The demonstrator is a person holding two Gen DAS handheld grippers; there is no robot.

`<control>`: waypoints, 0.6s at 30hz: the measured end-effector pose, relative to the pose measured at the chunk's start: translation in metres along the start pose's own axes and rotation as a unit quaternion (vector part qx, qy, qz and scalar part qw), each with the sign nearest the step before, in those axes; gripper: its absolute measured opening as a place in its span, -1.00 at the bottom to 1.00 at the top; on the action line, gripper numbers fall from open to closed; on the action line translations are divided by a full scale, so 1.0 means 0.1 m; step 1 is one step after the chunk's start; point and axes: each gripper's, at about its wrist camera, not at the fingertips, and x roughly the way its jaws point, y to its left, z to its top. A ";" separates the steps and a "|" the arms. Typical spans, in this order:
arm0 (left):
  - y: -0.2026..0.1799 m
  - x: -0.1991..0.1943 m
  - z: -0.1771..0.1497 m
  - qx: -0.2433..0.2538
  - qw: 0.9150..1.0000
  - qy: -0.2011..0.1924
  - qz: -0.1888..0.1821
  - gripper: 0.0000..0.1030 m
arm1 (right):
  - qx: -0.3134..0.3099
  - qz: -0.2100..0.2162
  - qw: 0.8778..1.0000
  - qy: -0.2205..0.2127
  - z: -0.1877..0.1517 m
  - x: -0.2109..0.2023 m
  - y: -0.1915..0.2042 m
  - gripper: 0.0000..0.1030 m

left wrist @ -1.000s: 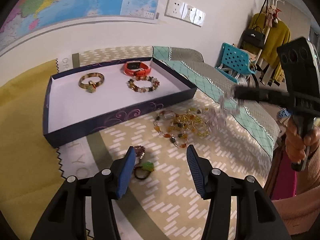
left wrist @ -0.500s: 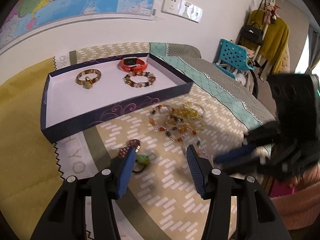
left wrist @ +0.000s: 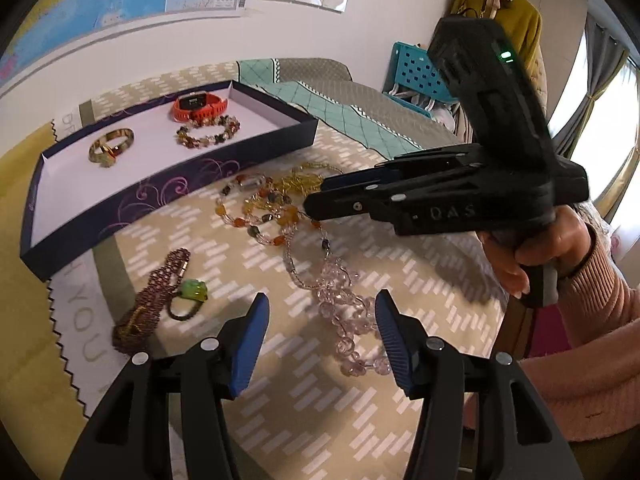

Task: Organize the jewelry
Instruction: 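Lift the necklace with the right tool while the left tool grasps the clear bead strand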

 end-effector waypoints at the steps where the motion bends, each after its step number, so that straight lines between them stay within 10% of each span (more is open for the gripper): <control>1: 0.00 0.01 0.00 0.000 1.000 0.001 -0.002 0.00 | -0.014 -0.005 1.000 -0.001 0.01 0.01 0.06 -0.38; 8: -0.05 0.06 0.00 0.009 1.000 0.009 0.004 -0.23 | -0.075 -0.036 0.996 0.015 0.04 0.23 0.25 -0.41; 11: -0.03 0.05 -0.02 0.009 1.000 0.012 0.010 -0.77 | -0.069 -0.022 0.997 0.021 0.05 0.21 0.23 -0.89; 18: 0.09 -0.11 -0.03 -0.017 1.000 -0.006 -0.007 -0.86 | 0.009 0.046 0.998 -0.043 0.23 -0.24 0.01 -0.89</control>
